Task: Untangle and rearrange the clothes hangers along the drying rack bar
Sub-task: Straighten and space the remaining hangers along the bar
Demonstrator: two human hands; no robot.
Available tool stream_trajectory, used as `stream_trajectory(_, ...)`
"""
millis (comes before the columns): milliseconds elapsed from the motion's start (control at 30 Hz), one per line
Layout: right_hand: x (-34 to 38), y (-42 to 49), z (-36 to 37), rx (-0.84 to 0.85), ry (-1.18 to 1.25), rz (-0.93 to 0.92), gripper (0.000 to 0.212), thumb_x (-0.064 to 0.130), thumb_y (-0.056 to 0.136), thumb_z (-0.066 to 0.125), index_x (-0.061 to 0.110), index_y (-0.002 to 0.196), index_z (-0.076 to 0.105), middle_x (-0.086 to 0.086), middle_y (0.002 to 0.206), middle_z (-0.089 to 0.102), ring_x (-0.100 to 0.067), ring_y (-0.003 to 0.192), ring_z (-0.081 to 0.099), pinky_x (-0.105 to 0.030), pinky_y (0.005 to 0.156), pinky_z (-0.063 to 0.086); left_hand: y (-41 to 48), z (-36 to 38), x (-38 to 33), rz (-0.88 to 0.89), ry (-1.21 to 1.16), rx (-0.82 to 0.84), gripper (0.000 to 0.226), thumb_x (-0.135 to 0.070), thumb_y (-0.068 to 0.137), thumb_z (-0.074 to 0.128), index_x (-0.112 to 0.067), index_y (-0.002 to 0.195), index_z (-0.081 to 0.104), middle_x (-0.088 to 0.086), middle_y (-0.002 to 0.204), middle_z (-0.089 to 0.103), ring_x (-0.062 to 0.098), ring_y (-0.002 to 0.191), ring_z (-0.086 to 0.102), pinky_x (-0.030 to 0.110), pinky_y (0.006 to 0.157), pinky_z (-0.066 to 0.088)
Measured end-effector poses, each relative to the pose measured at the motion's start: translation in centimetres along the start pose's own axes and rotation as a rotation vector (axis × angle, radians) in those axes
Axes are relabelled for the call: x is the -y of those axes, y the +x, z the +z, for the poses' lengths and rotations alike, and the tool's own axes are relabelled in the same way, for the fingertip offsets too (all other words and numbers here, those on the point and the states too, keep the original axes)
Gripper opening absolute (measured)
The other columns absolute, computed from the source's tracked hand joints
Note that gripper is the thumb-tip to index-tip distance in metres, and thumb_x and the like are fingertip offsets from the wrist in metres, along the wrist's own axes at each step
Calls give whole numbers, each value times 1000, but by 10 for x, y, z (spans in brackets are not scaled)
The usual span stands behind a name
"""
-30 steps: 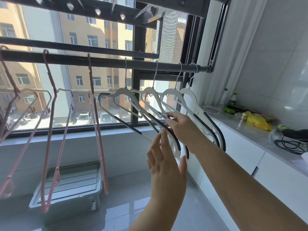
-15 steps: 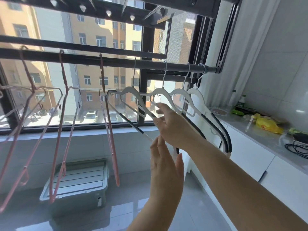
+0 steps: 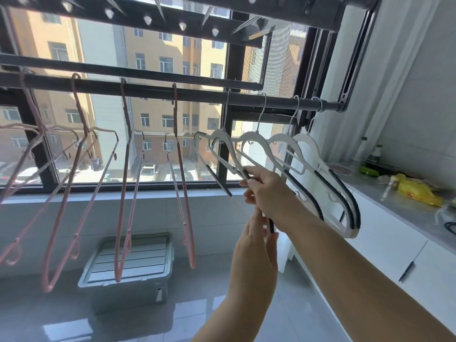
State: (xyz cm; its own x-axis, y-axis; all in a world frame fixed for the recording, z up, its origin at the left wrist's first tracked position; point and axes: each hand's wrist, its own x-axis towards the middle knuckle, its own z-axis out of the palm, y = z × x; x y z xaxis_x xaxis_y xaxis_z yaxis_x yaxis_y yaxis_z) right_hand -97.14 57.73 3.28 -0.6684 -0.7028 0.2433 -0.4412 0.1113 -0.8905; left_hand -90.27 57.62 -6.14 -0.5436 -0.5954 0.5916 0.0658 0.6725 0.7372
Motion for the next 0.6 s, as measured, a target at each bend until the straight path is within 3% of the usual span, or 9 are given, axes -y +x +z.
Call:
stream_trajectory(133, 0, -1, 1, -3, 16, 10, 35, 2, 95, 35, 11, 123, 53, 3, 85, 57, -9, 67, 53, -20, 69, 53, -2, -2, 0, -12, 4, 6, 54, -15, 89, 52, -23, 138, 32, -7, 109, 60, 1, 88, 53, -3, 76, 32)
stream_trajectory(200, 2, -2, 0, 12, 14, 17, 32, 5, 95, 36, 11, 120, 54, -1, 88, 59, -17, 75, 59, -28, 78, 55, -6, -7, -3, 3, 8, 27, 56, -22, 90, 51, -26, 140, 26, -9, 117, 54, 7, 99, 55, 4, 82, 35)
stream_trajectory(267, 4, -3, -2, 17, -117, 1, 25, 14, 96, 39, 12, 117, 53, -9, 102, 61, -29, 97, 61, -39, 92, 49, -15, -16, -7, 70, 80, 18, 57, -36, 88, 43, -28, 141, 22, -9, 128, 44, 11, 111, 52, 18, 92, 42)
stream_trajectory(300, 4, -5, -5, 9, -240, -24, 32, 21, 96, 40, 11, 126, 48, -11, 116, 58, -30, 111, 55, -40, 98, 44, -19, -23, -9, 123, 125, -25, 57, -38, 87, 40, -26, 140, 23, -9, 133, 40, 10, 114, 49, 21, 95, 42)
stream_trajectory(367, 4, -17, -10, -75, -393, -161, 44, 31, 95, 42, 16, 136, 38, -4, 136, 47, -19, 127, 43, -32, 106, 34, -25, -45, -12, 234, 167, -167, 54, -36, 85, 44, -24, 136, 32, -13, 134, 38, -1, 117, 43, 13, 98, 36)
stream_trajectory(467, 10, -50, -4, -182, -346, -404, 46, 39, 85, 43, 25, 129, 45, 10, 127, 50, -5, 120, 44, -16, 100, 32, -25, -80, -5, 256, 178, -337, 49, -34, 81, 49, -26, 129, 42, -20, 128, 41, -12, 117, 35, 3, 98, 28)
stream_trajectory(533, 9, -65, 14, -101, -280, -424, 43, 38, 83, 43, 33, 126, 45, 22, 120, 47, 6, 115, 43, -8, 98, 30, -22, -95, 4, 161, 200, -356, 51, -39, 81, 48, -28, 130, 39, -20, 127, 42, -7, 118, 38, 3, 99, 25)
stream_trajectory(600, 2, -71, 36, -2, -254, -405, 42, 34, 88, 45, 33, 130, 41, 25, 122, 43, 9, 117, 39, -10, 101, 29, -22, -101, 14, 65, 232, -299, 56, -45, 79, 52, -32, 131, 37, -17, 126, 43, 1, 117, 43, 14, 102, 31)
